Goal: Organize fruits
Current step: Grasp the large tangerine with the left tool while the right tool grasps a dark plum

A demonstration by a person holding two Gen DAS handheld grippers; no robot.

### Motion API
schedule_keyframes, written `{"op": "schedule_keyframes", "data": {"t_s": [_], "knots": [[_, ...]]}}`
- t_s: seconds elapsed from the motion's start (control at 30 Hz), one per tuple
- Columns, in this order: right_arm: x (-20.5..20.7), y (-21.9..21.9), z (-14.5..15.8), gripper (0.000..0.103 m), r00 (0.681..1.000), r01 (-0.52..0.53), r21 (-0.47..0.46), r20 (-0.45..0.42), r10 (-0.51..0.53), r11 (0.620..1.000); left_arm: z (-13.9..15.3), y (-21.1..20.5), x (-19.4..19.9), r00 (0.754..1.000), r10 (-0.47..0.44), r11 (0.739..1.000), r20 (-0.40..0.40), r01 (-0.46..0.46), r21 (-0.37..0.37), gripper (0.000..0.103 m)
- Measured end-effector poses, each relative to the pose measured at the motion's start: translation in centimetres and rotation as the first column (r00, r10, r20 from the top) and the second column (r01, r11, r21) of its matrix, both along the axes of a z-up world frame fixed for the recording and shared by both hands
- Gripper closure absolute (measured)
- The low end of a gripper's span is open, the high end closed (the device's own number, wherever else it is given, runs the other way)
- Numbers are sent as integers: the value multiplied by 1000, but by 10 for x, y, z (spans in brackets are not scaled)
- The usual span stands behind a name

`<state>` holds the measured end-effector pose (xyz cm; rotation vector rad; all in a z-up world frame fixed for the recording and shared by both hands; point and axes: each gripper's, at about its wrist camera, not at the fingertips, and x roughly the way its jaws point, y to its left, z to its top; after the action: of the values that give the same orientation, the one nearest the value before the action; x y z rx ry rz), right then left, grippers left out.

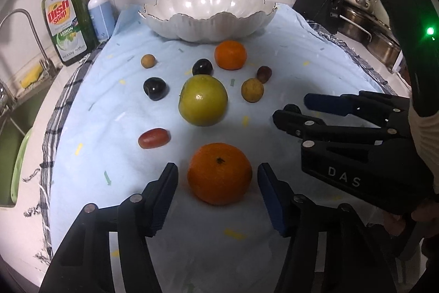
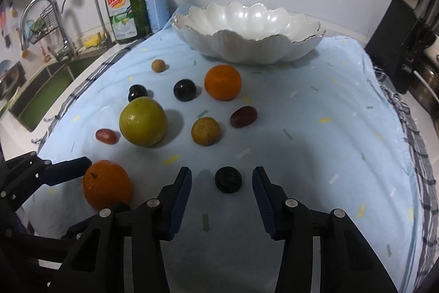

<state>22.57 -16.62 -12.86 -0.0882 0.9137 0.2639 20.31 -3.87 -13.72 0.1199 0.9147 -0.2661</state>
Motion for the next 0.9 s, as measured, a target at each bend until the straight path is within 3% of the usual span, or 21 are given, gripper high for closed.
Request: {"op": "schedule_keyframes", "data": {"t_s": [0.17, 0.53, 0.9], "knots": [[5, -2, -7, 59, 1000, -18, 5, -24, 18, 1000, -4, 0, 2, 1000, 19, 1000, -11, -19, -3, 53], [7, -7, -9, 81, 999, -33, -5, -24, 33, 999, -2, 1, 8, 998, 60, 997, -16, -60, -39, 56], [-2, -8, 6, 82, 999, -34, 34, -16, 34, 999, 15, 7, 9, 997, 77, 994, 23, -75, -83, 57]]}}
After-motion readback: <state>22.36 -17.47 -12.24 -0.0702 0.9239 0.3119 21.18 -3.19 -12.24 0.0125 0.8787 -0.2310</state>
